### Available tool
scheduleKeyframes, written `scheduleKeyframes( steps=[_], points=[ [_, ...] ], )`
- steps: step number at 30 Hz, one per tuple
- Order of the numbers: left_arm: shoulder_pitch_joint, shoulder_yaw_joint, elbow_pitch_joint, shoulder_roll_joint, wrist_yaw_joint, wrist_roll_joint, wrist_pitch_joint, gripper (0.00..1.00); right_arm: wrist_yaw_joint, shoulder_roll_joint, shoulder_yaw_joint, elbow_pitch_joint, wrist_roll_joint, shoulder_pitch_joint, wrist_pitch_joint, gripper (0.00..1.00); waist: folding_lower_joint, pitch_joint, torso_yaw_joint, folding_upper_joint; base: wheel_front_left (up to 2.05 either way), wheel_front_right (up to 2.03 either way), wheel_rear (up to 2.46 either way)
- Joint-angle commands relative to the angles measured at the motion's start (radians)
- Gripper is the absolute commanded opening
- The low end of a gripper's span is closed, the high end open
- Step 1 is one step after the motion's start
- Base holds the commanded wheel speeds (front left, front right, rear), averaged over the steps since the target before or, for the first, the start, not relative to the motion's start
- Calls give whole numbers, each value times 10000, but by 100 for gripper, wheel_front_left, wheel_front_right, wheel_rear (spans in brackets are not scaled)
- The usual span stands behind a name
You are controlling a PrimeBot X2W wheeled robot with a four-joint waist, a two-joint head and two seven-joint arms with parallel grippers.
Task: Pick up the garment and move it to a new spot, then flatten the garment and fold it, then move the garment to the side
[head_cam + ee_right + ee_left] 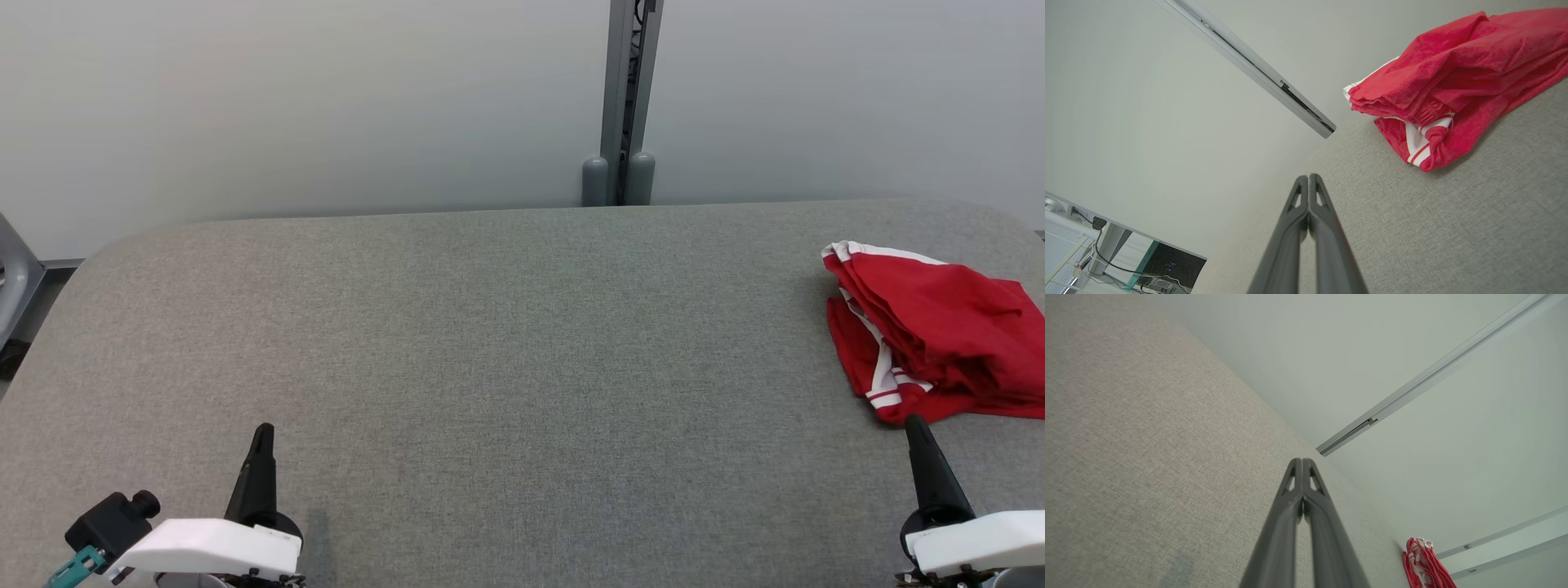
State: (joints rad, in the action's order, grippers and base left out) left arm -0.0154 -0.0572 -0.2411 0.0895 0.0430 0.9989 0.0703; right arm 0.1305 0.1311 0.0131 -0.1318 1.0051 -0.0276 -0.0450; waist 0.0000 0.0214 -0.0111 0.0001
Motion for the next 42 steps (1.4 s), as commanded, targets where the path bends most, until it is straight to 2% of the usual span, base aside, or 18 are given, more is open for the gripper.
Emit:
scheduleKeyframes(
  steps=[1, 42],
  points=[
    [-344, 125, 95, 53, 68, 240, -69, 0, 3, 50, 64, 60, 258, 267, 57, 0, 0, -3, 1, -1, 0, 0, 0],
    [-747, 1100, 19, -208, 563, 3741, -1135, 0, 4, -389, 545, -639, 3803, 939, 900, 0, 0, -126, 57, -1, 0, 0, 0]
  ],
)
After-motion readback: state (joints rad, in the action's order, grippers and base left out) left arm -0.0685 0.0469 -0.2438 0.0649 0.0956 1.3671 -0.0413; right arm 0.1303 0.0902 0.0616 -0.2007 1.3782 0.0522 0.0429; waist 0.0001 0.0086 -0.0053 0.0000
